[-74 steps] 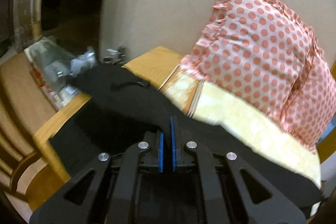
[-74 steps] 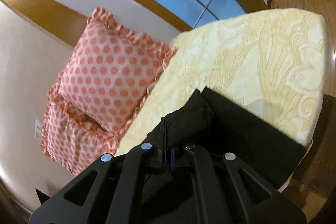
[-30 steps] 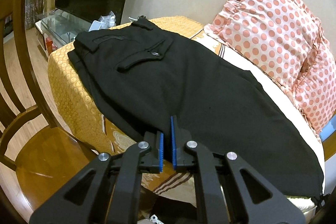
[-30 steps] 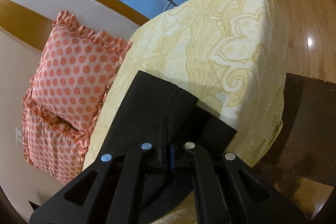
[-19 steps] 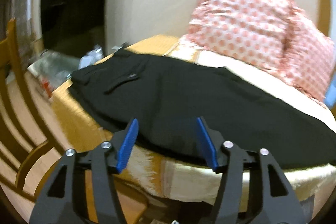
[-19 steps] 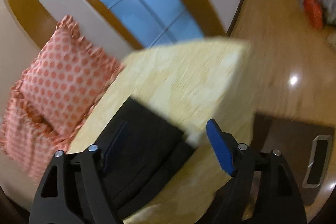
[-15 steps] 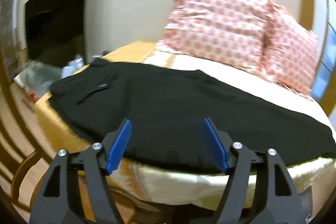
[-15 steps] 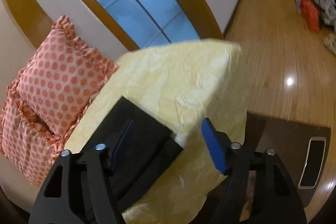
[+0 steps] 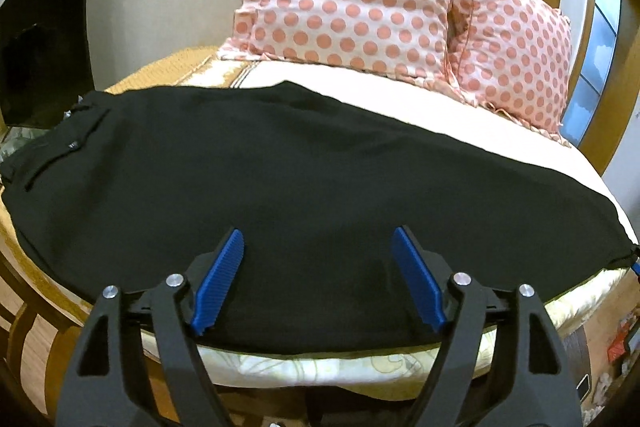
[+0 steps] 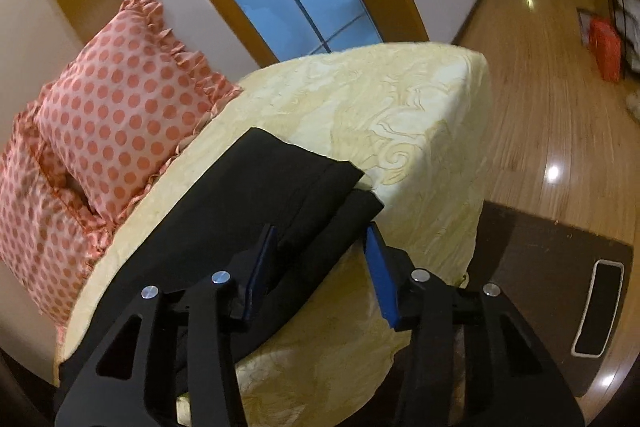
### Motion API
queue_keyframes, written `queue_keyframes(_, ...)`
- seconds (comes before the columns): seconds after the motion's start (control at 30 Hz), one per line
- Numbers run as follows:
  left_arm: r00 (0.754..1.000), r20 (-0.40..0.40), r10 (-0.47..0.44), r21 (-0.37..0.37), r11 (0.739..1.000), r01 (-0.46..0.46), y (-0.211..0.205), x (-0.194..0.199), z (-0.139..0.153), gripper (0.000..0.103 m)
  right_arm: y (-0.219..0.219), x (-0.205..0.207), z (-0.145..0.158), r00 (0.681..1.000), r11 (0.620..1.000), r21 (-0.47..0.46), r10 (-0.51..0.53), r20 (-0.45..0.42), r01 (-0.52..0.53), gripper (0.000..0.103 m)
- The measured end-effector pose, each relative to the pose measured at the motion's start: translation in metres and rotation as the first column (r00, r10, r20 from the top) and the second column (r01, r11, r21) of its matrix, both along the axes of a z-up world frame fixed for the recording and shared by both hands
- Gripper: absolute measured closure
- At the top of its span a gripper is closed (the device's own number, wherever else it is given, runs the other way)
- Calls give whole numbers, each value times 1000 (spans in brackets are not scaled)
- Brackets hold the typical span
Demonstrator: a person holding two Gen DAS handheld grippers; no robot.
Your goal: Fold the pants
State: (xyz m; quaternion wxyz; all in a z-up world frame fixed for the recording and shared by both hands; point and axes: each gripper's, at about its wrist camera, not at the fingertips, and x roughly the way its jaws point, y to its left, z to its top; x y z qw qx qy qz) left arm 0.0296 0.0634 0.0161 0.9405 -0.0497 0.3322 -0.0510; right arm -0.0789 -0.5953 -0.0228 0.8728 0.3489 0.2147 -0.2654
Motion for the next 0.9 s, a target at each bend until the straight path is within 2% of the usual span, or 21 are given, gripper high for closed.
queue_keyframes(0.03, 1000, -2, 0, 2, 1000, 0, -1, 1, -1, 25, 3, 0, 1, 1000, 1000, -24, 1, 1, 0, 56)
queue_keyframes(0.1, 1000, -7, -2, 6, 1000, 2, -1, 2, -3, 24, 5, 0, 3, 1000, 999, -49, 11, 17, -10, 66)
queue_keyframes(0.2, 1000, -7, -4, 7, 1000, 4, -2, 0, -5, 22, 10, 6, 7, 1000, 994, -111, 23, -1, -23, 66)
queue_keyframes(0.3, 1000, -7, -5, 8, 1000, 5, -4, 0, -5, 20, 3, 10, 1, 1000, 996, -85, 16, 4, -16, 67)
queue_keyframes(0.37, 1000, -7, -8, 7, 1000, 8, -4, 1, -6, 18, 0, 11, 0, 1000, 996, -91, 6, 9, -5, 73)
queue_keyframes(0.4, 1000, -7, -11, 6, 1000, 11, -4, 1, -7, 18, -2, 12, -1, 1000, 996, -91, 2, 8, -2, 85)
queue_keyframes(0.43, 1000, -6, -13, 4, 1000, 13, -5, 1, -7, 16, -4, 12, -3, 1000, 997, -76, 5, 16, -4, 92)
queue_keyframes(0.53, 1000, 0, -24, 1, 1000, 24, -5, 0, -8, 13, -10, 11, 1, 997, 1000, -24, 20, 71, -19, 97)
queue_keyframes(0.67, 999, 8, -34, -3, 999, 34, -7, 0, -10, 9, 7, 18, 29, 985, 993, -71, 99, 144, -89, 97)
queue_keyframes(0.8, 999, 15, -38, 1, 999, 38, -9, 0, -11, 6, 46, 40, 70, 933, 963, -104, 268, 242, -249, 97)
queue_keyframes(0.9, 999, 22, -38, 9, 999, 38, -11, 0, -11, 5, 96, 67, 99, 846, 897, -152, 442, 297, -415, 97)
